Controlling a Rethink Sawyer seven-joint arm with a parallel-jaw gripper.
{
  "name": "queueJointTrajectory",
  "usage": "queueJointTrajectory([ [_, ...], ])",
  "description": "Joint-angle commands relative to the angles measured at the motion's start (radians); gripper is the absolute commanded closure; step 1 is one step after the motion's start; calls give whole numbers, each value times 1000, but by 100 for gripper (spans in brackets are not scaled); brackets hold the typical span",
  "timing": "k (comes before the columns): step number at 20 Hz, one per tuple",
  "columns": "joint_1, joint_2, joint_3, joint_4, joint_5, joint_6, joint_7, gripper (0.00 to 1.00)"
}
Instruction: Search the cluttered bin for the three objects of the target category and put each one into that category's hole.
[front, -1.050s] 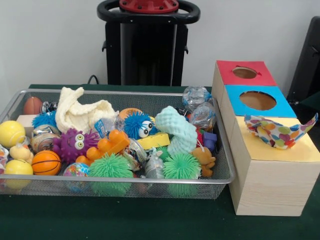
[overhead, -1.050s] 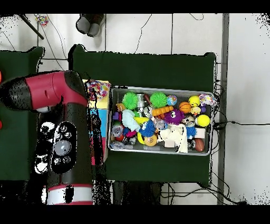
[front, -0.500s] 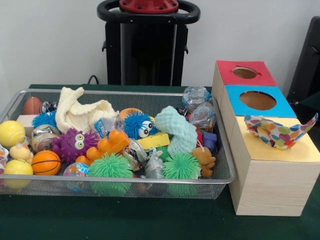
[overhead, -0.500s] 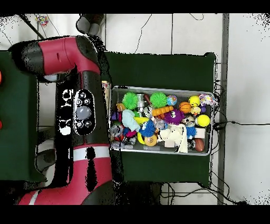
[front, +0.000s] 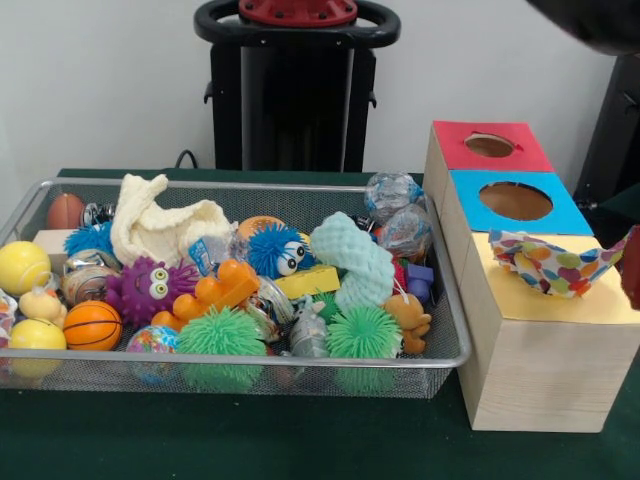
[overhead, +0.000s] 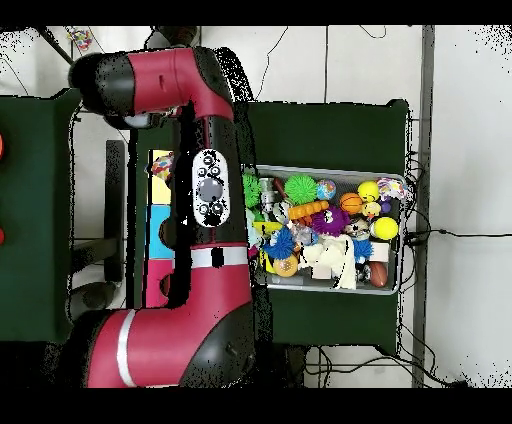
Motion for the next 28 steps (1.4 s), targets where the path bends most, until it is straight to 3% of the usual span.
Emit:
queueJointTrajectory([
  [1,-48,100,27,-156,60,113,-137,100],
  [6,-55,129,-65,-180,133,97,-148,100],
  [12,-57,173,-268,-214,282,86,-120,100],
  [18,-52,208,-396,-209,399,-9,-113,100],
  [20,-39,213,-394,-195,402,-45,-110,100],
  [23,1,189,-317,-137,344,-96,-107,100],
  [25,42,147,-237,-53,290,-138,-93,100],
  [28,98,47,-132,143,256,-208,-83,100],
])
